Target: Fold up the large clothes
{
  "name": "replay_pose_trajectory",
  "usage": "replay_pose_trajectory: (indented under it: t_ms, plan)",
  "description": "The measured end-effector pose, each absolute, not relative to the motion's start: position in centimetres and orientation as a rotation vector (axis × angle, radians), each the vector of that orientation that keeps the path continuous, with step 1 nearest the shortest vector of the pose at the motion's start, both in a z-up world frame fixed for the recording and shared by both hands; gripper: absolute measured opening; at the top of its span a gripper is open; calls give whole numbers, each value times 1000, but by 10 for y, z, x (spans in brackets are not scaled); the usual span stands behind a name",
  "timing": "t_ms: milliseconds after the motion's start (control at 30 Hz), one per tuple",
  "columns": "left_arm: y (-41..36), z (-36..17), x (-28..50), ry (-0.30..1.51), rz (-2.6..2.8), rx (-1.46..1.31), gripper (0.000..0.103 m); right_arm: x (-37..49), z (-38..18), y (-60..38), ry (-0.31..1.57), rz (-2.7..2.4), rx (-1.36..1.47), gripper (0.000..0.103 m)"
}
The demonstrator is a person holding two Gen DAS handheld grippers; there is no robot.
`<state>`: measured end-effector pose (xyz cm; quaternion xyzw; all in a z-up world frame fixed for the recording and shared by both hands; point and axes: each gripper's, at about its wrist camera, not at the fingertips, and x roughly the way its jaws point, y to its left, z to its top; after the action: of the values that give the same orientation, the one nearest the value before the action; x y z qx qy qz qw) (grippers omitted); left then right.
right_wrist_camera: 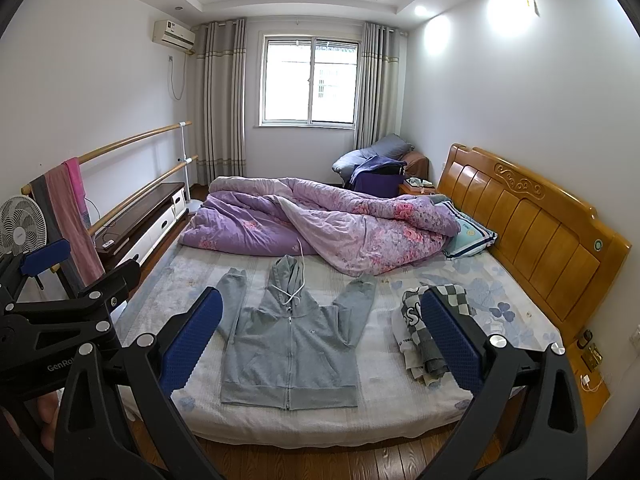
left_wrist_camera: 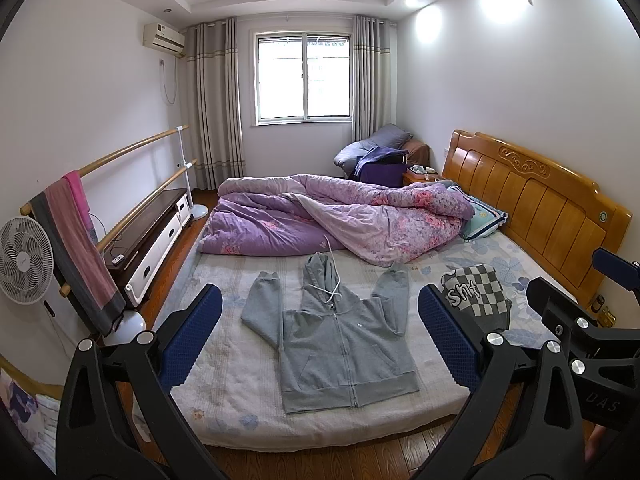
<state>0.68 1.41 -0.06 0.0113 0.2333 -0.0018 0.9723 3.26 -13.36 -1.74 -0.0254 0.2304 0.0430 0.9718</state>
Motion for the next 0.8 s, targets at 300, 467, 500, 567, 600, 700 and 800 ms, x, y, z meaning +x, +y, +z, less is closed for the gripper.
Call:
replay_pose_trajectory:
  t_ms: [300, 467, 500, 567, 600, 700, 800]
  plan:
    - [12, 0, 7, 472, -3, 24, 98, 33, -18, -134, 466, 88, -49, 96]
    - [13, -2, 7, 472, -3, 23, 98, 32, -18, -137, 467, 87, -46, 96]
    - [12, -2, 7, 472, -2, 23, 98, 31, -19, -134, 467, 85, -45, 96]
    - [12, -2, 7, 472, -2, 27, 98, 32, -18, -137, 467, 88, -46, 96]
    - [14, -4, 8, 474, -2, 28, 98, 33, -20, -135, 469, 85, -47, 96]
    - [24, -12, 8, 482, -1, 35, 98, 35, -24, -133, 475, 86, -45, 96]
    - [30, -18, 11, 498, 0, 42, 98, 39, -29, -129, 486, 89, -41, 96]
